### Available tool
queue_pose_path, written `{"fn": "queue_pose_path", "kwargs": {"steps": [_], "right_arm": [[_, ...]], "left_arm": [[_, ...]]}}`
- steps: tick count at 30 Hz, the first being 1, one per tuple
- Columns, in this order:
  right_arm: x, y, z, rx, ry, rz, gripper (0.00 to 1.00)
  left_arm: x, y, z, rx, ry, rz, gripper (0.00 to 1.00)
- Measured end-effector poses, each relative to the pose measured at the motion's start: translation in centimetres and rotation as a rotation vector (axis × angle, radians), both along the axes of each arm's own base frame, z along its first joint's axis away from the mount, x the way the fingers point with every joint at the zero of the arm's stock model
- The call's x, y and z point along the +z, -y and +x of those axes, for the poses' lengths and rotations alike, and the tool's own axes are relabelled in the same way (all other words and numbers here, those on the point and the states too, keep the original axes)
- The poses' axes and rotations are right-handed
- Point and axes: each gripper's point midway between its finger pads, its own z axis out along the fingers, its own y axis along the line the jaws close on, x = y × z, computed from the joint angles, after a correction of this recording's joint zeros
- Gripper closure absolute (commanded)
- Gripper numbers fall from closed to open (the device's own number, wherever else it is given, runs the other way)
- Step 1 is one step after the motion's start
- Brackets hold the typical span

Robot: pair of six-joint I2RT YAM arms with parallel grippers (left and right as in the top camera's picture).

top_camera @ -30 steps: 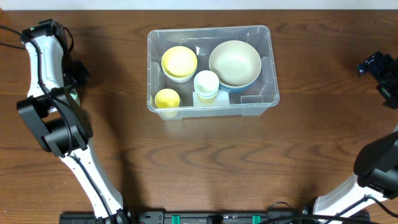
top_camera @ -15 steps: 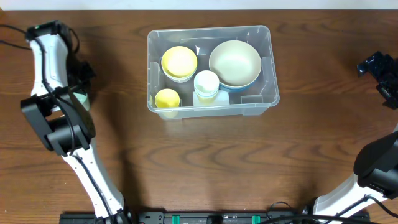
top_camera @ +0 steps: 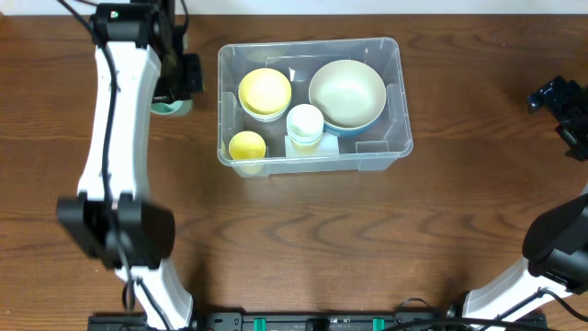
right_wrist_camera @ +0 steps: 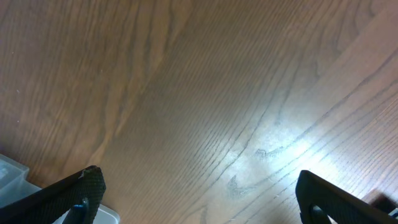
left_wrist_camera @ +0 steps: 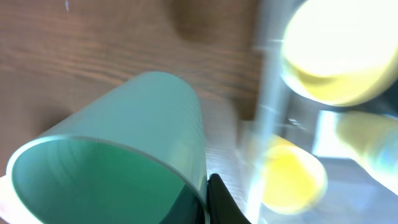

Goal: Pack container
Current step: 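Carry the teal cup into the container and drop it into the yellow cup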

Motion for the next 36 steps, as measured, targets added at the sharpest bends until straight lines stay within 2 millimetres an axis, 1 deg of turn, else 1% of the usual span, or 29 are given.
{"fn": "queue_pose_path", "kwargs": {"steps": [3, 4, 6, 8, 11, 14, 16, 21, 28, 30, 31, 32, 33, 34, 35, 36], "right_arm": [[0.0, 0.0, 0.0, 0.0, 0.0, 0.0, 0.01], [0.0, 0.0, 0.0, 0.0, 0.001, 0.0, 0.01], [0.0, 0.0, 0.0, 0.0, 0.0, 0.0, 0.01], [0.0, 0.0, 0.0, 0.0, 0.0, 0.0, 0.01], [0.0, 0.0, 0.0, 0.0, 0.001, 0.0, 0.01], [0.0, 0.0, 0.0, 0.0, 0.0, 0.0, 0.01], [0.0, 0.0, 0.0, 0.0, 0.0, 0.0, 0.01], [0.0, 0.0, 0.0, 0.0, 0.0, 0.0, 0.01], [0.0, 0.0, 0.0, 0.0, 0.0, 0.0, 0.01], [0.0, 0.0, 0.0, 0.0, 0.001, 0.0, 0.01], [0.0, 0.0, 0.0, 0.0, 0.0, 0.0, 0.01], [0.0, 0.0, 0.0, 0.0, 0.001, 0.0, 0.01], [0.0, 0.0, 0.0, 0.0, 0.0, 0.0, 0.01], [0.0, 0.0, 0.0, 0.0, 0.0, 0.0, 0.01], [0.0, 0.0, 0.0, 0.0, 0.001, 0.0, 0.01], [0.0, 0.0, 0.0, 0.0, 0.0, 0.0, 0.01]], "left_arm": [[4.0, 2.8, -1.5, -0.094, 0.096, -0.002, 0.94], [4.7, 3.6, -2.0, -0.119, 0.113, -0.002, 0.94], [6.2, 5.7, -3.4, -0.187, 0.138, -0.006, 0.94], [6.7, 7.7, -4.7, -0.26, 0.138, -0.005, 0.94], [6.5, 10.4, -5.9, -0.359, 0.121, -0.005, 0.94], [5.6, 11.9, -6.8, -0.416, 0.09, 0.001, 0.94], [4.8, 12.3, -7.4, -0.435, 0.058, 0.007, 0.94], [1.4, 12.0, -8.6, -0.454, -0.052, 0.03, 0.94], [-3.9, 12.0, -8.8, -0.456, -0.125, 0.043, 0.94], [-4.9, 11.9, -8.7, -0.456, -0.131, 0.046, 0.94], [-5.3, 11.9, -8.7, -0.457, -0.133, 0.049, 0.86], [-5.6, 11.9, -8.7, -0.462, -0.137, 0.05, 0.65], [-5.9, 11.8, -8.9, -0.463, -0.147, 0.052, 0.41], [-6.1, 11.8, -9.0, -0.46, -0.154, 0.053, 0.21], [-6.3, 11.7, -9.1, -0.46, -0.159, 0.053, 0.11], [-6.3, 11.8, -9.0, -0.46, -0.155, 0.052, 0.1]]}}
